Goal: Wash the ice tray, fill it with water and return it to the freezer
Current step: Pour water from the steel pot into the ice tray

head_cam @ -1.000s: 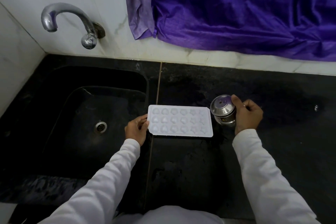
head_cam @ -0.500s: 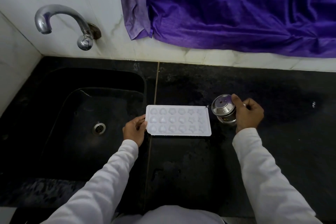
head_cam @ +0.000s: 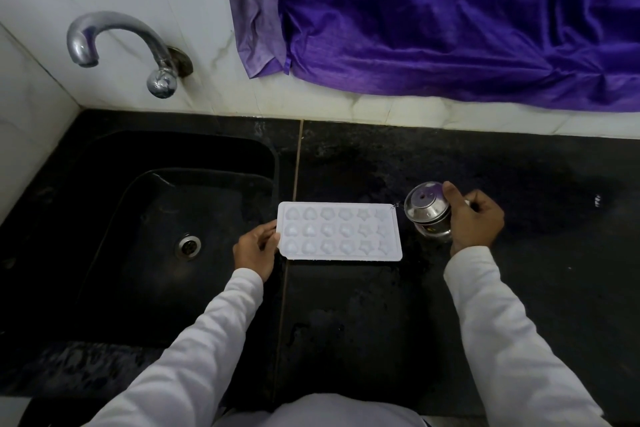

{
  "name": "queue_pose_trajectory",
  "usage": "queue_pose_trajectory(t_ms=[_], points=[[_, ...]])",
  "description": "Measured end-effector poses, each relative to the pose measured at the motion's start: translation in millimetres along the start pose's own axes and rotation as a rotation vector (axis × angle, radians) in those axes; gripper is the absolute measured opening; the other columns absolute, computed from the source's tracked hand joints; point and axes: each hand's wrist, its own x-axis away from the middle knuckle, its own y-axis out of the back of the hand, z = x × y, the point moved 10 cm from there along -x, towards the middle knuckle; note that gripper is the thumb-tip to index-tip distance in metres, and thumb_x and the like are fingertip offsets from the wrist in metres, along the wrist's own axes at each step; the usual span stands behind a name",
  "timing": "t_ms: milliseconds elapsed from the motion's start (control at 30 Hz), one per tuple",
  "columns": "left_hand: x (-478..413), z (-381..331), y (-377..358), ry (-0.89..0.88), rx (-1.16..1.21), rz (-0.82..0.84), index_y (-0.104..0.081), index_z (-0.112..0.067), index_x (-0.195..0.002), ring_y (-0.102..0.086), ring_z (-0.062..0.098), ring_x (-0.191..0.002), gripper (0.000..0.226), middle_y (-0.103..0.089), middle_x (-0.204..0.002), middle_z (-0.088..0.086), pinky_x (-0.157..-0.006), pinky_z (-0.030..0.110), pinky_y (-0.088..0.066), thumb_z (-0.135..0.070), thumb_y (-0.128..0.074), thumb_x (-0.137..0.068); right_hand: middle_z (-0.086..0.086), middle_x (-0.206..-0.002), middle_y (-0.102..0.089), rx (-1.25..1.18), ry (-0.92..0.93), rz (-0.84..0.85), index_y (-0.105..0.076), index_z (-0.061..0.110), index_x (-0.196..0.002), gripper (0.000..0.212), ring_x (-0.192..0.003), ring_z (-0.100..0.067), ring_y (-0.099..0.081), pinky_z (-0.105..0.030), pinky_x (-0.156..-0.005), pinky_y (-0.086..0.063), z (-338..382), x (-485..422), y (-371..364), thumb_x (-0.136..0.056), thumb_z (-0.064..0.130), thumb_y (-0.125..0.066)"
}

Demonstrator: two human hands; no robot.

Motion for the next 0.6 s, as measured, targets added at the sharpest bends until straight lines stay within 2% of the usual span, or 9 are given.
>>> queue_pose_trajectory(t_ms=[100,200,300,400,500,600], points=[[-1,3,0,0.005,0.012,0.003,-0.071,-0.019,-0.116,-0.069,0.007,-0.098,0.028,-0.075,-0.099,-0.006,-0.096,0.022,-0.049,-0.007,-0.065,-0.091,0.010,-0.047,-0.040,-0.018,-0.016,0.000,-0.044,0.020,-0.047,0.048,-0.054,-0.012,-0.038,-0.031,-0.063,-0.045,-1,0,1,-0.075,0.028,-0.082],[-2,4,-1,0.008,0.011,0.002,-0.072,-0.020,-0.115,-0.069,0.007,-0.097,0.028,-0.074,-0.098,-0.007,-0.097,0.025,-0.050,-0.007,-0.065,-0.091,0.008,-0.050,-0.042,-0.094,-0.083,-0.013,-0.043,0.021,-0.051,0.046,-0.057,-0.012,-0.040,-0.030,-0.064,-0.047,-4,2,2,-0.076,0.024,-0.082],[-2,3,0,0.002,0.004,-0.002,-0.071,-0.019,-0.116,-0.069,0.008,-0.097,0.028,-0.075,-0.100,-0.005,-0.095,0.022,-0.050,-0.008,-0.065,-0.092,0.007,-0.051,-0.043,-0.209,-0.141,-0.020,-0.042,0.019,-0.054,0.046,-0.054,-0.009,-0.041,-0.023,-0.061,-0.048,-8,6,3,-0.079,0.016,-0.080],[-1,3,0,0.004,0.020,-0.004,-0.071,-0.016,-0.117,-0.068,0.007,-0.095,0.028,-0.074,-0.101,-0.003,-0.087,0.013,-0.048,-0.006,-0.064,-0.092,0.007,-0.052,-0.046,-0.260,-0.164,-0.024,-0.042,0.018,-0.054,0.045,-0.054,-0.007,-0.045,-0.019,-0.061,-0.050,-11,9,7,-0.079,0.013,-0.079],[-2,3,-1,-0.002,0.008,-0.008,-0.071,-0.017,-0.116,-0.069,0.008,-0.097,0.028,-0.074,-0.100,-0.005,-0.095,0.022,-0.050,-0.007,-0.065,-0.092,0.005,-0.052,-0.043,-0.231,-0.148,-0.024,-0.042,0.018,-0.054,0.046,-0.054,-0.008,-0.042,-0.020,-0.061,-0.049,-13,12,10,-0.079,0.013,-0.080],[-2,4,-1,0.000,0.012,0.000,-0.071,-0.017,-0.116,-0.069,0.008,-0.098,0.028,-0.075,-0.100,-0.005,-0.098,0.025,-0.050,-0.007,-0.065,-0.092,0.004,-0.051,-0.041,-0.181,-0.137,-0.012,-0.042,0.018,-0.053,0.046,-0.053,-0.008,-0.039,-0.022,-0.059,-0.047,-15,15,12,-0.079,0.015,-0.080]])
